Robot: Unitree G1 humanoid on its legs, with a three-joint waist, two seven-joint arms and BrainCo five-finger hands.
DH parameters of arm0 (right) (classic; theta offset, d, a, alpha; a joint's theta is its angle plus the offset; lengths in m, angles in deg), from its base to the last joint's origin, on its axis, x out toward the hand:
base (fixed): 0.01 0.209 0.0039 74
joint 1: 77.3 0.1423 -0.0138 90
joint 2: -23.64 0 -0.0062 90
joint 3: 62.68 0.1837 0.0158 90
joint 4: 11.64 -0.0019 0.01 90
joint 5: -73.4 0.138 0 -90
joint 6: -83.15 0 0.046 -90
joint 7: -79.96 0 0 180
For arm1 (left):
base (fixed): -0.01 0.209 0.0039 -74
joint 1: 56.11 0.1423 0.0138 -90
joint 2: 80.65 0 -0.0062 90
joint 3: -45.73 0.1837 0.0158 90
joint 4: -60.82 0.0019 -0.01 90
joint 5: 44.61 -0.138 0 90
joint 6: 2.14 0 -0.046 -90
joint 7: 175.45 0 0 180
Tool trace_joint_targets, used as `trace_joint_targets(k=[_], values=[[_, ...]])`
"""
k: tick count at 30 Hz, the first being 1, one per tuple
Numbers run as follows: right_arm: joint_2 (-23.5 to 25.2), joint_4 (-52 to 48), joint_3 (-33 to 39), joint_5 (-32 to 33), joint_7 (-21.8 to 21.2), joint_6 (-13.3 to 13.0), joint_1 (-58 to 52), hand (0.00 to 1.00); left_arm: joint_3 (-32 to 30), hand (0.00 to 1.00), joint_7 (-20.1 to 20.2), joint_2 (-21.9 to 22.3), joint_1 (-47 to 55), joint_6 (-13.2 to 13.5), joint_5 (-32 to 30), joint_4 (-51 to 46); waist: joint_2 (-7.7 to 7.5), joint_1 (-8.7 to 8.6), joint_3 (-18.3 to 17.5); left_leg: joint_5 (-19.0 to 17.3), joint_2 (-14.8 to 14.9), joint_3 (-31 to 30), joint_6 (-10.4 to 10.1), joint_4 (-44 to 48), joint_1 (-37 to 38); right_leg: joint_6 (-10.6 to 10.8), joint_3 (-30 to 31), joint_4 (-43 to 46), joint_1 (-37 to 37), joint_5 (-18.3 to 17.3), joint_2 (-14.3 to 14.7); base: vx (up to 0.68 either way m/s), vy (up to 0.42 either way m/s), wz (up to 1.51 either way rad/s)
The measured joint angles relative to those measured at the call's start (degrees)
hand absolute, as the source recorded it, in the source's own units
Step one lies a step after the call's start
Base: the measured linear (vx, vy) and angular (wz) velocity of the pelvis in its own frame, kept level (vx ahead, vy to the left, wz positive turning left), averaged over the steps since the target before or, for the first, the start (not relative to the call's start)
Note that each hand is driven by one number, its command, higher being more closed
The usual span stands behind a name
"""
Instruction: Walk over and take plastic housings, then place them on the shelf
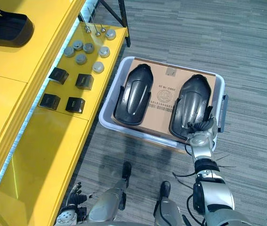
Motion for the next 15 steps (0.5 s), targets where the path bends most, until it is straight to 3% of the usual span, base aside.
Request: trace_joint_targets(k=[5,11,15], values=[[0.3,-2.7,-0.1,0.0,0.0,0.0,-2.2,1.00,0.1,0.00,0.0,0.0,-0.1,-0.1,0.0,0.0,-0.02,0.00,0.0,0.0,0.1,0.0,0.0,-0.1,1.1,0.0,0.0,0.0,1.0,0.0,0.0,-0.03,0.003,0.01],[1.5,-17.7,0.2,-2.0,0.0,0.3,-13.3,1.00,0.1,0.00,0.2,0.0,-0.1,-0.9,-0.1,-0.3,-0.17,-0.22,-0.1,-0.1,0.0,0.0,0.0,-0.1,2.8,0.2,0.1,0.1,2.7,-0.1,-0.2,-0.02,0.002,0.00],[2.9,-28.4,1.4,-4.2,0.2,0.3,-19.3,1.00,-0.8,0.00,0.3,0.1,0.4,-1.3,-0.5,-2.5,-0.64,-1.68,-0.5,-0.1,0.1,0.2,0.0,-0.1,3.4,0.2,0.4,0.1,3.2,-0.1,-0.1,-0.03,-0.001,-0.05]])
